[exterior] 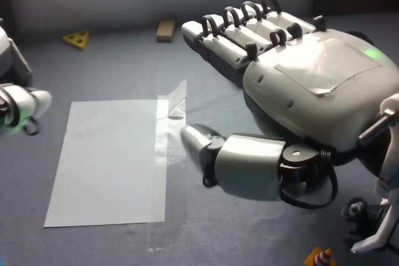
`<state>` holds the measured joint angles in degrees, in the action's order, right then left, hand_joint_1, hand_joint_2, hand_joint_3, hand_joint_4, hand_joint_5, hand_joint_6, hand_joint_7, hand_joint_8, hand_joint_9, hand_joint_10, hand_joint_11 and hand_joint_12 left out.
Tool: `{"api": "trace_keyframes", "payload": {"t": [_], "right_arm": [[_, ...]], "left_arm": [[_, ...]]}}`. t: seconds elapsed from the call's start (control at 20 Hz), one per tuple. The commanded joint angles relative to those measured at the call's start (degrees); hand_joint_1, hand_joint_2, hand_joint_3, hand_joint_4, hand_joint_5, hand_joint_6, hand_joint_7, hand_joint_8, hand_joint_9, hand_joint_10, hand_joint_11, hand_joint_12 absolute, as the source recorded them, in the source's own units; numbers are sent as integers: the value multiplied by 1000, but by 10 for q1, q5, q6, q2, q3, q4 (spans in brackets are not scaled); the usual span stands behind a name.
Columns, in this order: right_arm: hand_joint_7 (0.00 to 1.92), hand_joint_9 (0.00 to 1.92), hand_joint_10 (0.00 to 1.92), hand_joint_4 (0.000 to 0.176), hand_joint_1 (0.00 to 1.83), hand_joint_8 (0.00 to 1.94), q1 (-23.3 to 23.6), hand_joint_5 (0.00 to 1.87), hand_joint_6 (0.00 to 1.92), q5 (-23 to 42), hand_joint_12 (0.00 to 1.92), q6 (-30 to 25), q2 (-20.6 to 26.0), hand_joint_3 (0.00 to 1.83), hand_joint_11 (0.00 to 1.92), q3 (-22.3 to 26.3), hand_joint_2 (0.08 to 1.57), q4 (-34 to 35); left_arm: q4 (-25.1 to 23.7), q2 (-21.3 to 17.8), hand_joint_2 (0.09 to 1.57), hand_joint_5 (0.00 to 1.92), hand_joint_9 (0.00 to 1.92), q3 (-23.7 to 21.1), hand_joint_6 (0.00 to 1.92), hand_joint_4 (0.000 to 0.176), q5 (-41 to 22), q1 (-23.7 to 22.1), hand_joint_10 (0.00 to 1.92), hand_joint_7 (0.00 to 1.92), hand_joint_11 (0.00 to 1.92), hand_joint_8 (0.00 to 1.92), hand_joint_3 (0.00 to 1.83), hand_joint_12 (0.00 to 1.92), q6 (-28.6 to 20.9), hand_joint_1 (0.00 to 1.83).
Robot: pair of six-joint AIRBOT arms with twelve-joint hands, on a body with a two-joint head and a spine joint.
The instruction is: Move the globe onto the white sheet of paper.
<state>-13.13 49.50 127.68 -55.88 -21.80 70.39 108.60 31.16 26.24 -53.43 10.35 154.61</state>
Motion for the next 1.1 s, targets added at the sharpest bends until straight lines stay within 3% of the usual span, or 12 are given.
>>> {"api": "trace_keyframes", "payload": {"t": [0.0, 0.3, 0.55, 0.6, 0.8, 0.95, 1.05], "right_arm": [[183, 102, 133, 0, 1, 40, 6, 171, 183, 24, 333, -3, 3, 134, 0, 3, 1125, -45], [180, 146, 39, 0, 14, 1, 22, 212, 36, 22, 305, -12, 32, 6, 0, 13, 1175, -56], [139, 139, 19, 0, 11, 2, -31, 206, 14, -11, 193, -161, 114, 2, 0, 14, 1170, -247], [139, 139, 19, 0, 11, 2, -52, 206, 14, -27, 193, -231, 152, 2, 0, 11, 1170, -310], [137, 139, 17, 0, 9, 1, -79, 201, 12, -63, 188, -380, 224, 4, 0, -3, 1175, -445], [123, 135, 14, 0, 14, 0, -87, 193, 6, -89, 178, -472, 262, 0, 0, -27, 1155, -513], [119, 142, 13, 0, 18, 1, -88, 182, 1, -119, 200, -562, 281, 0, 0, -59, 1150, -577]], "left_arm": [[-46, -3, 1208, 126, 80, -2, 28, 51, 3, -7, 8, 82, 0, 3, 103, 265, -3, 78], [-47, -3, 1266, 130, 58, -4, 0, 50, 3, -3, 0, 59, 0, 0, 3, 144, -3, 35], [-44, -10, 1259, 123, 45, -9, 0, 48, 14, 15, 0, 52, 0, 0, 0, 132, -3, 49], [-38, -10, 1259, 123, 45, -16, 0, 48, 9, 15, 0, 52, 0, 0, 0, 132, -3, 49], [-62, -13, 1257, 103, 41, -50, 0, 48, -5, 38, 0, 48, 0, 0, 0, 131, -5, 52], [-100, -13, 1250, 82, 14, -82, 0, 45, -9, 86, 1, 16, 0, 0, 0, 64, -74, 7], [-133, -13, 1248, 65, 0, -100, 0, 43, -16, 111, 0, 3, 0, 0, 0, 11, -115, 4]]}}
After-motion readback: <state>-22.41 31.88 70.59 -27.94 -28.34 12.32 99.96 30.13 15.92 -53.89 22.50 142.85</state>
